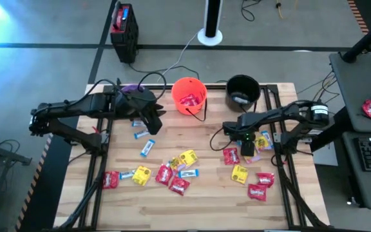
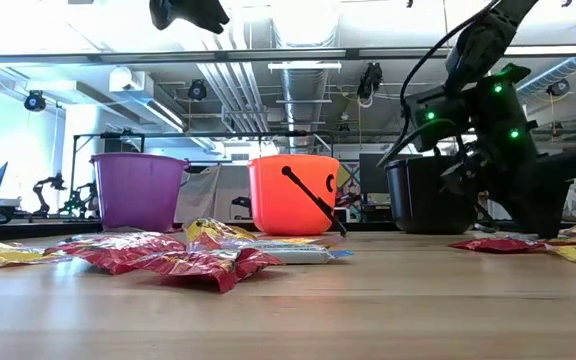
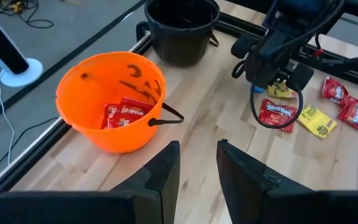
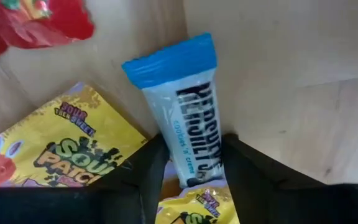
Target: Sort candy by brand, put in halloween buckets
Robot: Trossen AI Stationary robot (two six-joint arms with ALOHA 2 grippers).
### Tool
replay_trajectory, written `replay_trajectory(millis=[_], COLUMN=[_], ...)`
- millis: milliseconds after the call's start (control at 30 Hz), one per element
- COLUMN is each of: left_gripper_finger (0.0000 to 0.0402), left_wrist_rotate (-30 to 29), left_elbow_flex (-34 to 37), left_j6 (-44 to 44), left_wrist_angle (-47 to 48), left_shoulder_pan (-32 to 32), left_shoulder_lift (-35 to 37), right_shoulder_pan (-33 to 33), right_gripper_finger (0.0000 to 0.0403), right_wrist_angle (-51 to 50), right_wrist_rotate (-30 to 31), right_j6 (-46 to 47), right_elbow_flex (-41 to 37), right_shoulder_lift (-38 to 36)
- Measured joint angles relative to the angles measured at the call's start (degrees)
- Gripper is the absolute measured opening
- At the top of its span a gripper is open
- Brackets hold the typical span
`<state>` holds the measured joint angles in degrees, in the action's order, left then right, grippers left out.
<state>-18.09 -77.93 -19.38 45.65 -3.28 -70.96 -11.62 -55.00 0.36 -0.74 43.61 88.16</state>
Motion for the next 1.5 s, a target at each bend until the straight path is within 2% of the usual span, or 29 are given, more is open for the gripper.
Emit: replay_trajectory(millis=[233,367,667,867,1067,1167,1267,1367,1500], left_gripper_finger=[0.0091,0.0091,0.0091,0.0091,0.0091,0.0091,0.0091,0.0091,0.0091], left_wrist_rotate=[0.0,-0.7,-1.0,-1.1,-1.1,-1.1,-1.1,-1.1,-1.1], left_elbow_flex=[0.0,0.0,0.0,0.0,0.0,0.0,0.0,0.1,0.1], left_j6=[0.0,0.2,0.9,0.9,0.9,0.9,1.2,2.0,2.3], left_wrist_angle=[0.0,0.0,-0.1,-0.2,-0.2,-0.2,-0.2,-0.2,-0.4], left_shoulder_pan=[0.2,0.2,0.2,0.2,0.2,0.2,0.2,0.2,0.2], left_shoulder_lift=[-0.1,-0.1,-0.1,-0.1,-0.1,-0.1,-0.1,-0.1,-0.2], right_shoulder_pan=[0.0,0.0,0.0,0.0,-0.3,-1.1,-1.8,-2.3,-2.4], right_gripper_finger=[0.0126,0.0116,0.0136,0.0130,0.0083,0.0058,0.0043,0.0049,0.0087], right_wrist_angle=[-0.8,3.8,3.9,7.1,8.9,9.1,10.8,13.0,14.3], right_wrist_rotate=[-0.2,0.1,-0.1,-0.3,-0.8,-3.9,-4.3,-5.0,-5.2], right_j6=[1.4,1.1,1.6,0.2,0.1,0.5,2.5,4.5,6.8], right_elbow_flex=[4.0,8.3,14.2,13.7,13.7,13.0,11.0,9.0,7.7], right_shoulder_lift=[4.3,4.8,2.3,1.9,1.9,1.9,1.9,1.9,1.9])
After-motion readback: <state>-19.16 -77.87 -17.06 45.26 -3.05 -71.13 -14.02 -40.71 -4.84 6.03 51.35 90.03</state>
